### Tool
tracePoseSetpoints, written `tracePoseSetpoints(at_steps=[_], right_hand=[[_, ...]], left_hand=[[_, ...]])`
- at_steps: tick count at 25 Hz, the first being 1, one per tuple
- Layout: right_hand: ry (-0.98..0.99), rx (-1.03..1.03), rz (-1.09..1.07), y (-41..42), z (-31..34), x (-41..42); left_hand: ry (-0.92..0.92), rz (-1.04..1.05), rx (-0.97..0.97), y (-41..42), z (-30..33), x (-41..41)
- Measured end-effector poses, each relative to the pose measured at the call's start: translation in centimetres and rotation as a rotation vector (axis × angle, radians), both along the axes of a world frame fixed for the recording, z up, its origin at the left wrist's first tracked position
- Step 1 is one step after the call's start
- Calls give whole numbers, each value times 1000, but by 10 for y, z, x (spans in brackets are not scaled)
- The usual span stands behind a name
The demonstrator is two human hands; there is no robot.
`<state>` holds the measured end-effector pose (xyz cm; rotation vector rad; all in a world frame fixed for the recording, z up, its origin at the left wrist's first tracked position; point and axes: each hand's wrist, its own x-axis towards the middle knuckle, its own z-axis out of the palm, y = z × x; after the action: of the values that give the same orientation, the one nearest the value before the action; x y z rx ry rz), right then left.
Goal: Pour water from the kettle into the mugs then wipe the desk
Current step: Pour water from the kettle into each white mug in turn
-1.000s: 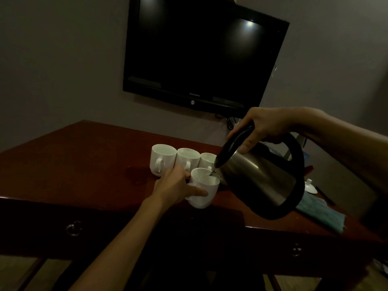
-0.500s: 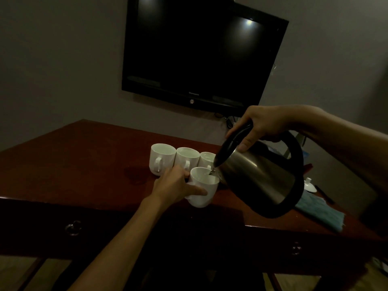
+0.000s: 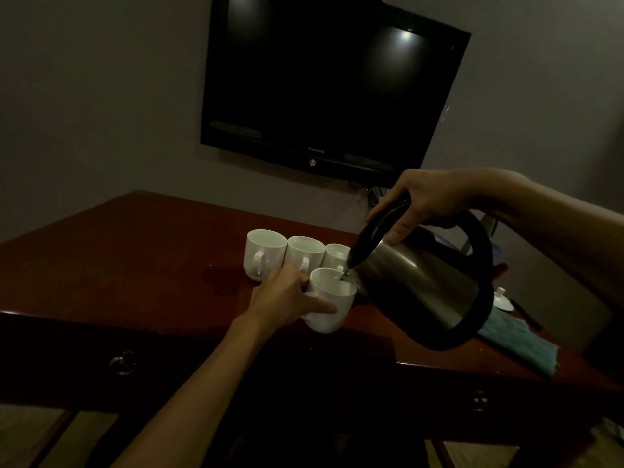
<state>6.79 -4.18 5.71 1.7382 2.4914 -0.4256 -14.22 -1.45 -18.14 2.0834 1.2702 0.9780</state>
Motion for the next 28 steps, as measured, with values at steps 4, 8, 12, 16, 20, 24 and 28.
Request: tracePoseSetpoints(at_steps=[4,8,12,16,20,24,28], right_hand=[[2,-17,-3,1,0,0],[-2,-7,-25,-2,2,-3],[-22,-7,-34,-6,3,-5],[-29,-6,-21,-4,2,-5],[-45,3,-25,-4,3,-7],[-36,10,-45,-6,4,-6],[-21,-21,-60,-6,5,-8]], left_hand=[[-3,-9,9,-1,0,1],[-7,10,4,-2,2,1],[-6,15,8,-3,2,1],[0,18,9,-3,2,1],[-2,17,6,-1,0,1],[-2,21,0,0,-1,1],[4,16,11,0,0,1]])
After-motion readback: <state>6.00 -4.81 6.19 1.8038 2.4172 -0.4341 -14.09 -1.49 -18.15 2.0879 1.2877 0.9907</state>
